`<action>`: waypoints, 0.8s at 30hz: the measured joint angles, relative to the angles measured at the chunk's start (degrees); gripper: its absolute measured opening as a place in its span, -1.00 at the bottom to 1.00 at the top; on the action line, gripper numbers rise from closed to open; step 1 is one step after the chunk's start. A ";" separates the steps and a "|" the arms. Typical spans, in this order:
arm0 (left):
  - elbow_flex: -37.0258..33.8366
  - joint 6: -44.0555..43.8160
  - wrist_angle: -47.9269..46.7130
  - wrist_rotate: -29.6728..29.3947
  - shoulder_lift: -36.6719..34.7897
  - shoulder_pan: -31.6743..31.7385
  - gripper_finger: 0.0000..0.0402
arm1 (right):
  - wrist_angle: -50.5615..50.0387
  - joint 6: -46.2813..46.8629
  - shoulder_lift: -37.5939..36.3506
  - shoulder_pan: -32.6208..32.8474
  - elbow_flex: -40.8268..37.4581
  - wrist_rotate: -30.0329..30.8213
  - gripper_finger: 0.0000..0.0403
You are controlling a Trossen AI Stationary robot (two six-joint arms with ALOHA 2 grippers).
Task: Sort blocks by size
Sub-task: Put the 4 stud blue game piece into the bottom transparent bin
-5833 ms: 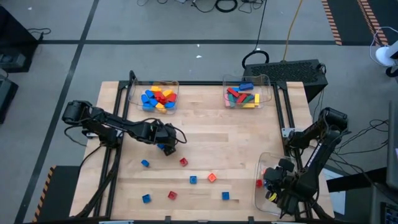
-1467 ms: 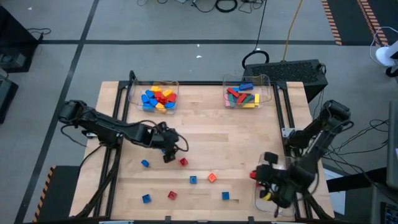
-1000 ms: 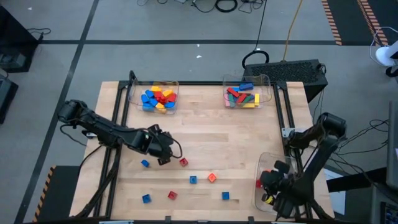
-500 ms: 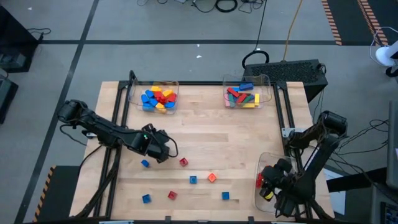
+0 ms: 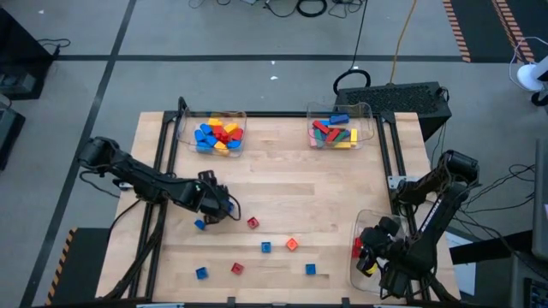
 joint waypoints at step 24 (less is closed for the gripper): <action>6.44 12.39 -5.98 15.57 0.37 0.20 0.56 | 3.33 -0.88 0.02 -1.76 0.00 0.36 0.15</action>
